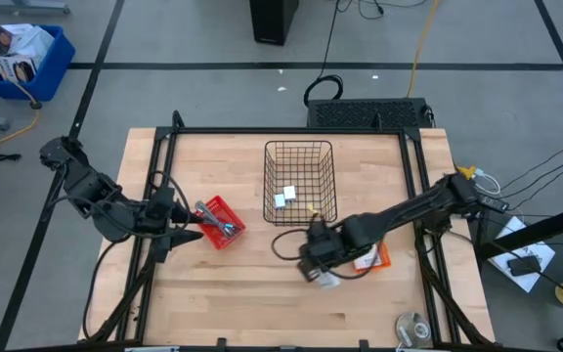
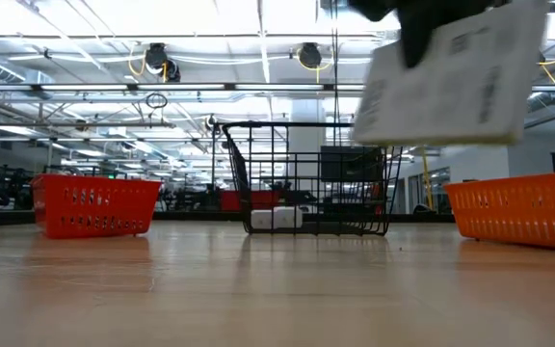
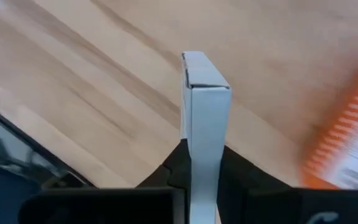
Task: Pick and place items into bin
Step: Put the white card reader box into the orange bin
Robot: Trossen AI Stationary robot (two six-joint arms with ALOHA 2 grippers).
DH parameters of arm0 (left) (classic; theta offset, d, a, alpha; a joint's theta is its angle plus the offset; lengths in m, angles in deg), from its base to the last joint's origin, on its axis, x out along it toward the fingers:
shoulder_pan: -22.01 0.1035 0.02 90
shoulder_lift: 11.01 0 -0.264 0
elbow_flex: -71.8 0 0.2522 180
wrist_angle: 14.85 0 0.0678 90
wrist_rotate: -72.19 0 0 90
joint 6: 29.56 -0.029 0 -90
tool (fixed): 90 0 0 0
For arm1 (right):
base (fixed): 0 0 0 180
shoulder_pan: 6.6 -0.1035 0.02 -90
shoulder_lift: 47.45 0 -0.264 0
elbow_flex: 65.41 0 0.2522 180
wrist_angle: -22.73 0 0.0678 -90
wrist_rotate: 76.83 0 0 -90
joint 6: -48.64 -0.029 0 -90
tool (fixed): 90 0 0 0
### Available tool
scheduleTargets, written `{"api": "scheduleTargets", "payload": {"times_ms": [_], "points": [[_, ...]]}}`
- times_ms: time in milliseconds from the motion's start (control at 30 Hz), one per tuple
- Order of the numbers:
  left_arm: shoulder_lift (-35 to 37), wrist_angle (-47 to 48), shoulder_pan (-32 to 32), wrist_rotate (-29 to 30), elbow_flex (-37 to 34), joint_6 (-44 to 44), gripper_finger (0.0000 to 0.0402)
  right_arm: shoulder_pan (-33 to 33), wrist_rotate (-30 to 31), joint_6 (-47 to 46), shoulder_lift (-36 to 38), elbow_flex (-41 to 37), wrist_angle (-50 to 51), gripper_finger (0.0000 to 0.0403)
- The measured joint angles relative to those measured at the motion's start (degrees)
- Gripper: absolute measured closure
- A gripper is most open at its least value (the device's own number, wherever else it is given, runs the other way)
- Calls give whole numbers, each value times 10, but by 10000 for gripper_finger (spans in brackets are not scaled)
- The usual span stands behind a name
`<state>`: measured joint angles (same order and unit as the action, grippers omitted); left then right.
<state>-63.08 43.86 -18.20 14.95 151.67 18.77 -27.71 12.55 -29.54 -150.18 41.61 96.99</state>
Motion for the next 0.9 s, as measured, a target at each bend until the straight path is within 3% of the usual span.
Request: {"api": "scheduleTargets", "payload": {"times_ms": [267, 400, 500, 700, 900], "points": [[0, -1, 0, 4, 0, 1, 188, -23, 64, -50, 117, -11, 183, 372], [0, -1, 3, 12, 0, 4, 188, -38, 107, -121, 195, -79, 225, 372], [0, -2, 12, 13, 0, 5, 188, -40, 109, -143, 256, -170, 172, 372], [0, -2, 32, 7, 0, 28, 188, -34, 92, -168, 343, -365, -41, 372], [0, -2, 37, 3, 0, 60, 188, -33, 69, -187, 394, -476, -127, 371]]}}
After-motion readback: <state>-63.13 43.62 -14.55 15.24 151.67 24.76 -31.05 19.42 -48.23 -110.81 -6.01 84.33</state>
